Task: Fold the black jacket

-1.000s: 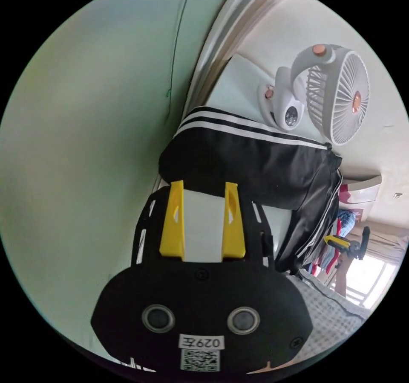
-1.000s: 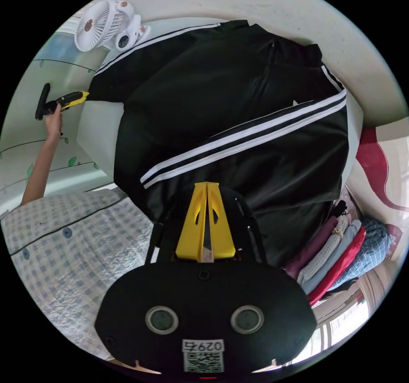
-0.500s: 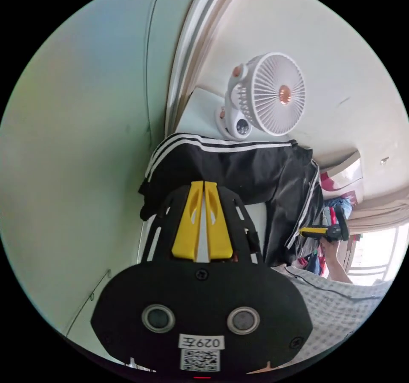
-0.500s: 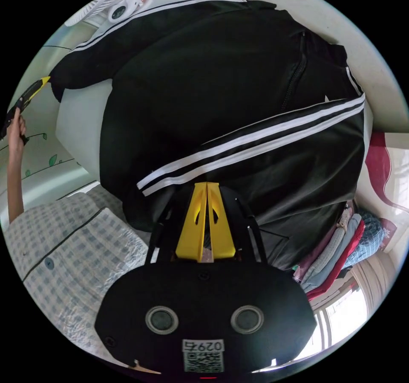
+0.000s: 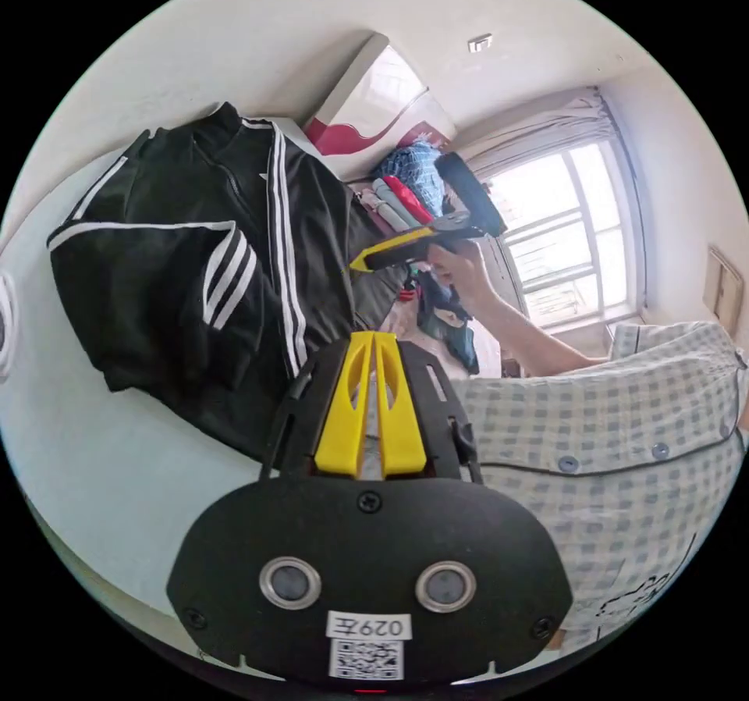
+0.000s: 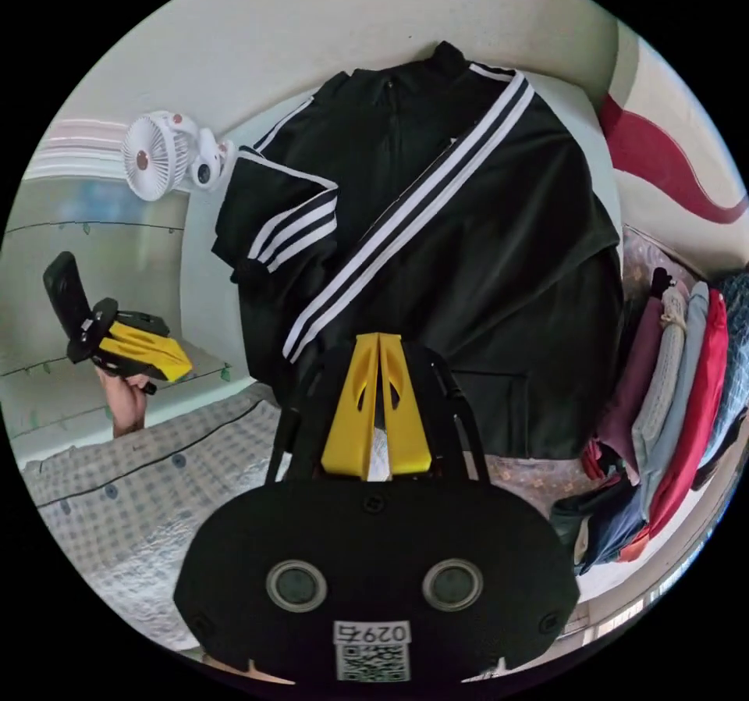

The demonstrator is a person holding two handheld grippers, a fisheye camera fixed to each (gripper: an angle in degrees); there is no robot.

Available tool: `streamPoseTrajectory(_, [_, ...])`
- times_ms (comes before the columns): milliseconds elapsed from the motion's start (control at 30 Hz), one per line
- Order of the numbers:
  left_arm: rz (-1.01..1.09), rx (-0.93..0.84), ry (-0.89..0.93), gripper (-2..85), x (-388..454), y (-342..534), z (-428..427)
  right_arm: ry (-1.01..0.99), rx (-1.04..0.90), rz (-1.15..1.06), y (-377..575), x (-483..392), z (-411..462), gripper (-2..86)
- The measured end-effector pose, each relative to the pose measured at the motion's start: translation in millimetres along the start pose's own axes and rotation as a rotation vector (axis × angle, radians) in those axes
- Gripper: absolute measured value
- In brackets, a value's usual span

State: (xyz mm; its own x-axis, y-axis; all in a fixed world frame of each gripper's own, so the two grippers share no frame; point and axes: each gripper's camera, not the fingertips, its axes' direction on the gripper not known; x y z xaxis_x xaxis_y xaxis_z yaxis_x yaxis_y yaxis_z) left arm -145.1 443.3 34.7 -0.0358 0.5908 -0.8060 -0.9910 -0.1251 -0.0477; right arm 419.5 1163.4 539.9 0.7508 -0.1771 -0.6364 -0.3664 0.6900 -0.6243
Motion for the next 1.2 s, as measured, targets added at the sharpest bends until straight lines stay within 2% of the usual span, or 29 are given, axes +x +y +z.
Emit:
streamPoseTrajectory(67, [-0.057, -0.031, -0.06, -1.0, -11.6, 19.9, -6.2, -0.113, 0.033, -0.015, 23.3, 14.5, -14.5, 0.0])
streamPoseTrajectory(133, [-0.121, -0.043, -0.044, -1.0, -28.3, 38.2, -10.4, -0.197, 0.039, -0.032, 32.6, 17.2, -14.8, 0.5])
streamPoseTrajectory(233, [-0.248, -0.023, 0.074, -1.0, -62.2, 67.4, -13.2, -0.248, 0.043, -0.103, 31.4, -3.0, -3.8, 2.5])
streamPoseTrajectory(333, [-0.297, 0.072, 0.174, -1.0, -75.7, 87.1, -19.5, -0.253, 0.004, -0.208, 15.0, -48.2, 18.1, 7.1])
streamPoseTrajectory(400, [-0.31, 0.093, 0.118, -1.0, -73.2, 92.3, -23.2, -0.221, -0.042, -0.285, 3.3, -81.0, 36.2, 9.3])
streamPoseTrajectory(467, [-0.322, 0.09, 0.049, -1.0, -69.4, 95.0, -24.0, -0.1, -0.107, -0.349, -12.6, -115.2, 64.0, 11.6])
streamPoseTrajectory(533, [-0.323, 0.106, 0.066, -1.0, -69.0, 97.0, -23.0, 0.014, -0.14, -0.362, -23.2, -128.8, 84.5, 12.3])
streamPoseTrajectory(600, [-0.324, 0.132, 0.11, -1.0, -70.3, 100.7, -21.9, 0.092, -0.201, -0.34, -31.3, -130.2, 105.7, 11.0])
streamPoseTrajectory(667, [-0.345, 0.171, 0.135, -1.0, -72.9, 108.6, -20.9, 0.22, -0.164, -0.33, -29.3, -126.0, 105.6, 5.7])
streamPoseTrajectory(700, [-0.353, 0.18, 0.136, -1.0, -73.7, 110.9, -20.5, 0.223, -0.179, -0.324, -28.8, -122.6, 106.4, 4.8])
streamPoseTrajectory(833, [-0.416, 0.227, 0.181, -1.0, -84.6, 124.4, -15.0, 0.055, -0.205, -0.29, -15.3, -79.8, 91.8, 1.1])
streamPoseTrajectory(1000, [-0.448, 0.235, 0.213, -1.0, -94.5, 120.3, -8.8, -0.303, 0.01, -0.238, 18.3, -7.2, 12.6, 0.2])
streamPoseTrajectory(1067, [-0.442, 0.2, 0.21, -1.0, -97.4, 105.9, -3.3, -0.453, 0.15, -0.233, 44.9, 35.1, -45.4, 0.1])
streamPoseTrajectory(1200, [-0.397, 0.138, 0.226, -1.0, -99.8, 70.7, 8.8, -0.6, 0.307, -0.199, 99.0, 105.9, -124.5, 0.1])
